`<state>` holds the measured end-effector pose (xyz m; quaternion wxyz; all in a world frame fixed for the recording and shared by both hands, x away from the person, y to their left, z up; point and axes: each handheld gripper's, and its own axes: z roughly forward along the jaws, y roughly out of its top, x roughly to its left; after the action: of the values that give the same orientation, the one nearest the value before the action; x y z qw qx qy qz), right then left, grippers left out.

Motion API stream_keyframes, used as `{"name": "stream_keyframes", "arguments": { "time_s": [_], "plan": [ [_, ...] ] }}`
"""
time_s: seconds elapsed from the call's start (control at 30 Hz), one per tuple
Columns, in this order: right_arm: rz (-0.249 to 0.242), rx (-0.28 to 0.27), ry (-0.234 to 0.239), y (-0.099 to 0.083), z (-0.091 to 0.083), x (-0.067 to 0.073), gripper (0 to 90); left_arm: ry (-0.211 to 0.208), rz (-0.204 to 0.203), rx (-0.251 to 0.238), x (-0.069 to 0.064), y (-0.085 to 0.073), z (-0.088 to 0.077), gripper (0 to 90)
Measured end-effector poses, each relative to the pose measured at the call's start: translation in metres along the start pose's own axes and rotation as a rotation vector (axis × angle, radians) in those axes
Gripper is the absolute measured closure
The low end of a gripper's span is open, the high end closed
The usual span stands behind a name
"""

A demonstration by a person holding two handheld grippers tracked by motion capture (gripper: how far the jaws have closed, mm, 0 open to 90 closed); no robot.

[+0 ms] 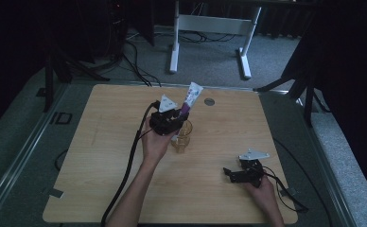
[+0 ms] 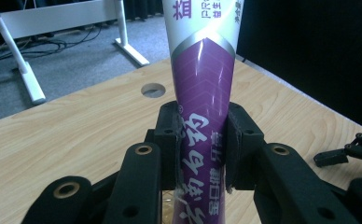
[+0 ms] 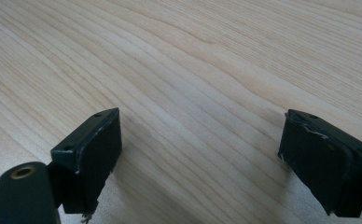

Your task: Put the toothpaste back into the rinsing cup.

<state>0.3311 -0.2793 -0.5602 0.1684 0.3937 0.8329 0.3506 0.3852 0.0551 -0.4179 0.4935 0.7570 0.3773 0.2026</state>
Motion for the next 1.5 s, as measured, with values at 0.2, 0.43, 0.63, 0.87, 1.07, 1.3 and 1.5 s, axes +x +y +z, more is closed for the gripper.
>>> {"name": "stream_keyframes", "arguments": {
  "time_s": [0.2, 0.43, 0.63, 0.87, 1.07, 1.3, 1.5],
  "plan": [
    [0.000, -0.001, 0.000, 0.000, 0.000, 0.000, 12.6, -0.005, 0.004, -0.010, 0.001, 0.000, 0.001, 70.4],
    [0.000, -0.001, -0.001, 0.000, 0.000, 0.000, 12.6, -0.003, 0.005, -0.024, 0.003, 0.003, 0.004, 70.3],
    [0.001, -0.001, -0.001, 0.000, 0.000, 0.000, 12.7, -0.008, -0.018, -0.031, 0.008, 0.002, 0.008, 70.3],
    [0.003, 0.000, 0.000, 0.000, 0.000, 0.000, 12.6, -0.003, -0.034, -0.036, 0.012, 0.001, 0.013, 70.3],
    [0.002, 0.000, -0.001, 0.000, 0.000, 0.000, 12.7, 0.007, -0.032, -0.044, 0.013, 0.000, 0.017, 70.2],
    [0.003, 0.000, 0.000, 0.000, 0.000, 0.000, 12.6, 0.010, -0.038, -0.047, 0.015, -0.001, 0.021, 70.1],
    [0.002, -0.001, -0.001, 0.000, 0.000, 0.000, 12.7, 0.014, -0.032, -0.045, 0.016, 0.001, 0.026, 70.0]
  ]
}}
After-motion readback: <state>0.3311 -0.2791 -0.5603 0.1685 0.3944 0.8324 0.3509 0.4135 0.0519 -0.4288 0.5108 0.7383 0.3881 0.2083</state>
